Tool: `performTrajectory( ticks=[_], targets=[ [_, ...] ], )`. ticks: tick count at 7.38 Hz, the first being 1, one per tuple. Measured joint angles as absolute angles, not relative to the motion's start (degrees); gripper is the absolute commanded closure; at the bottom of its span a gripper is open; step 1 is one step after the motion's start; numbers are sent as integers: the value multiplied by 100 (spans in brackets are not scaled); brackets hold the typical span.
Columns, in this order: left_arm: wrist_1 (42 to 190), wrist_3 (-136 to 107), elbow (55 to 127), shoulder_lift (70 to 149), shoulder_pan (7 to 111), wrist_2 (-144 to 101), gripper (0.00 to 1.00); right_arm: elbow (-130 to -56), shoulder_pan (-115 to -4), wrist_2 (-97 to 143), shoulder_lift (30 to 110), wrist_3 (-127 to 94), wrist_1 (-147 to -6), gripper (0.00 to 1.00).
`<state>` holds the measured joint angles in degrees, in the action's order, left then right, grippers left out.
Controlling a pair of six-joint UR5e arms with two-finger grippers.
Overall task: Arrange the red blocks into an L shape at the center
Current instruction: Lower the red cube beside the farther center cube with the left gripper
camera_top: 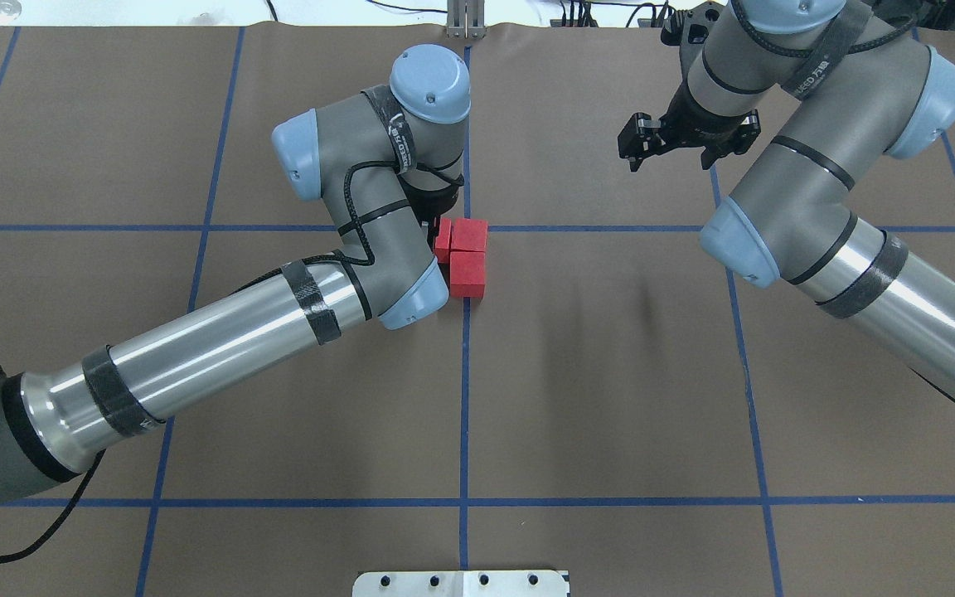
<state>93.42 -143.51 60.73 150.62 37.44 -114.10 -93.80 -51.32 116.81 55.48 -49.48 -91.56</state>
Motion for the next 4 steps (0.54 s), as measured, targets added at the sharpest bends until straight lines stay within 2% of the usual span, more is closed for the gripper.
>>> performTrajectory(
  ticks=[3, 4],
  targets=[
    [9366, -14435, 6076, 15087, 3744, -11411, 67, -9378, -5131, 11681, 5567, -4941, -9151, 1],
    [9368, -14442, 6075, 15089, 3744, -11409, 1, -9378, -5132, 11681, 5570, -4940, -9150, 1]
  ],
)
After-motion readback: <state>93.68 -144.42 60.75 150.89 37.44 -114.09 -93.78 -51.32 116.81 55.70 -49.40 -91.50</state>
